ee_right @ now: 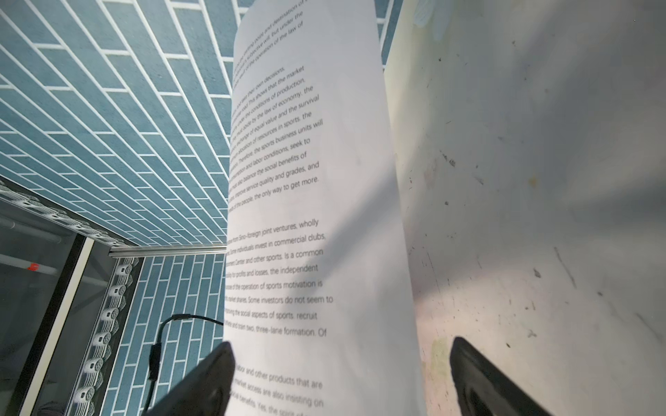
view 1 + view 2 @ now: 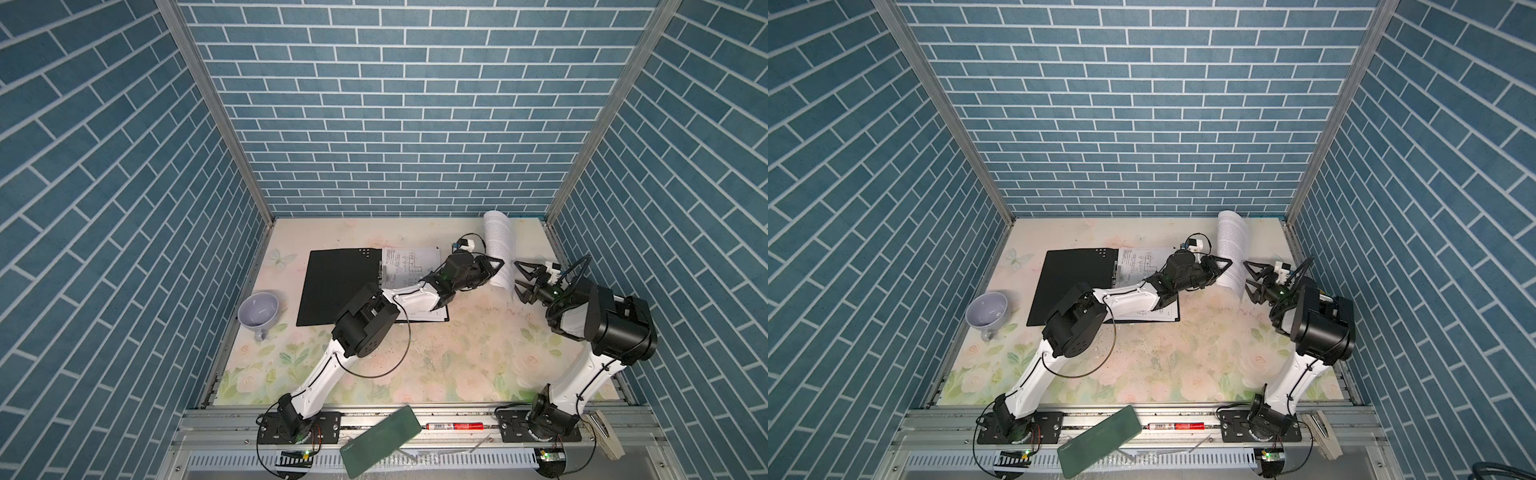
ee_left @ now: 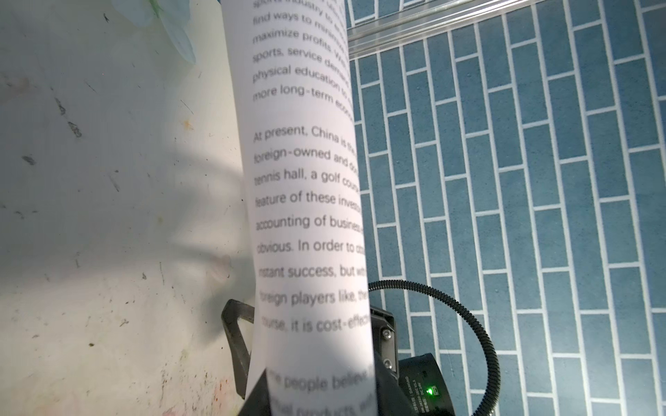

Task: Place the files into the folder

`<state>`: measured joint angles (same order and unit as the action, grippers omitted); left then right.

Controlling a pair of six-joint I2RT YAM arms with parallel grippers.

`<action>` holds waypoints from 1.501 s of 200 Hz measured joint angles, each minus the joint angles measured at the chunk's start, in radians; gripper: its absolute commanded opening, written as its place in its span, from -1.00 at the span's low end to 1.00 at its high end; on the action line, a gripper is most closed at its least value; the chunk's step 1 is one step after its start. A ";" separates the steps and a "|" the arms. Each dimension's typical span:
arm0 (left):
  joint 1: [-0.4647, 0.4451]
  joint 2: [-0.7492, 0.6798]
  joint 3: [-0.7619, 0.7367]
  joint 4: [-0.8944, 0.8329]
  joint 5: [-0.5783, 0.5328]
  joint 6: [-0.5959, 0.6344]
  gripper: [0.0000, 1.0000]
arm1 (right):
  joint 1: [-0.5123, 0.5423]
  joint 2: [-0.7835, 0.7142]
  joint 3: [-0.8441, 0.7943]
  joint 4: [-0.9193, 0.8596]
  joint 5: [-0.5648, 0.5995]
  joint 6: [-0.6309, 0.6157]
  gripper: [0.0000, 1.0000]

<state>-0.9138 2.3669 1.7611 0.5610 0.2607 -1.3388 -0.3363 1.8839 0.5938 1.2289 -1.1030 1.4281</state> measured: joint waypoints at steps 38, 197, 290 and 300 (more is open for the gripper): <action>-0.003 0.000 -0.001 0.014 0.003 -0.002 -0.24 | 0.002 0.024 0.000 0.096 0.000 0.074 0.70; 0.009 -0.018 -0.108 0.011 0.003 0.008 -0.24 | 0.002 -0.032 0.010 -0.012 -0.001 0.070 0.19; 0.018 -0.026 -0.108 -0.048 0.033 0.028 -0.23 | 0.002 -0.042 0.018 -0.071 -0.001 0.043 -0.17; 0.019 -0.026 -0.108 -0.057 0.035 0.030 -0.23 | 0.002 -0.044 0.018 -0.076 -0.001 0.040 -0.19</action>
<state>-0.8944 2.3409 1.6535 0.5041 0.2958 -1.3087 -0.3344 1.8397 0.6121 1.1534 -1.1038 1.4685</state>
